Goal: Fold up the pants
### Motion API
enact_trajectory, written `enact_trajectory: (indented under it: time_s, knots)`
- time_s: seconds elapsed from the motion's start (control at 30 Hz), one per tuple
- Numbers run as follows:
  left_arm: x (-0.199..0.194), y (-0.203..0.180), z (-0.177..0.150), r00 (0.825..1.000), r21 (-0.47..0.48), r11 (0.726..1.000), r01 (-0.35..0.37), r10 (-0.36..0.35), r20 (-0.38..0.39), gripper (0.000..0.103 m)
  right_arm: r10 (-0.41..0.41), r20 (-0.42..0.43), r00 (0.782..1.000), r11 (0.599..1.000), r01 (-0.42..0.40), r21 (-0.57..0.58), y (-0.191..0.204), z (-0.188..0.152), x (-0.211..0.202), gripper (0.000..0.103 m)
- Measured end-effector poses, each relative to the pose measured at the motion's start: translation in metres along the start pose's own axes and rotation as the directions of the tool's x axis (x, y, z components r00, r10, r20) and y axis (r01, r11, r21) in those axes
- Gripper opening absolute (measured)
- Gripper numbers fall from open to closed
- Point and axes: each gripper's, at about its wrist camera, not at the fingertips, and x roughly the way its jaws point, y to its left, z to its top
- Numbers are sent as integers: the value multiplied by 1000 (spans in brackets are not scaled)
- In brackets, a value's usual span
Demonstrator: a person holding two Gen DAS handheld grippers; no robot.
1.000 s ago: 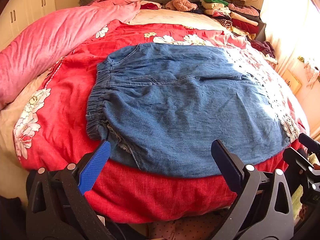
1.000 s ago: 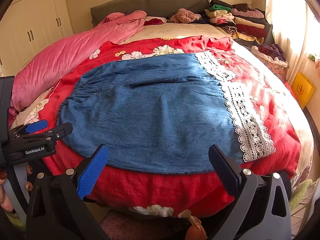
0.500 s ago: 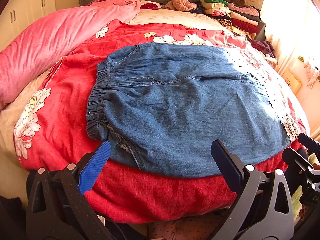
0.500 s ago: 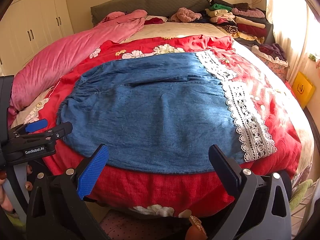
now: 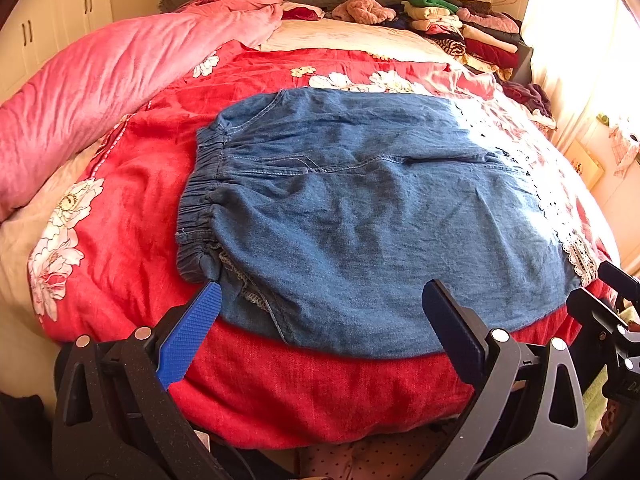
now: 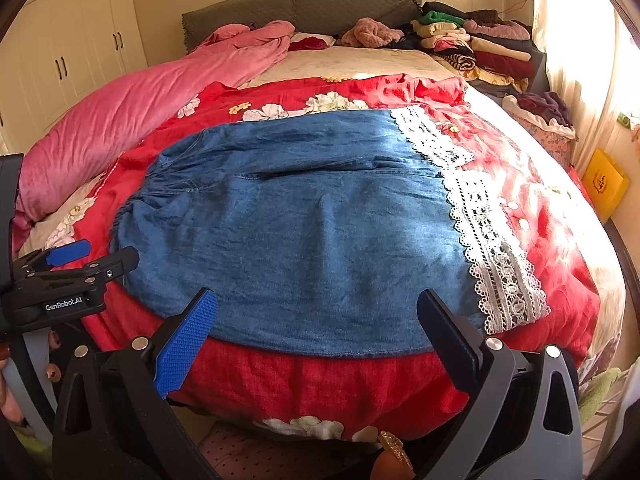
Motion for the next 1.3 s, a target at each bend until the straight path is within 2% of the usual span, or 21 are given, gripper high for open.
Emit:
enact_trajectory:
  time_s: [0.4, 0.7, 0.97, 1.3]
  knots:
    - [6, 18, 14, 1000, -21, 1000, -21, 21, 6, 95, 0, 4, 1000, 1000, 0, -31, 1, 17, 8, 99]
    - [21, 34, 33, 999, -39, 998, -39, 39, -1, 95, 43, -20, 999, 998, -44, -49, 9, 41, 31, 99]
    - [35, 63, 62, 999, -113, 993, -45, 46, 9, 95, 112, -61, 992, 992, -116, -52, 23, 76, 64, 99]
    - [68, 102, 102, 996, -162, 983, -84, 80, -29, 95, 108, -74, 991, 980, -119, -161, 48, 123, 108, 99]
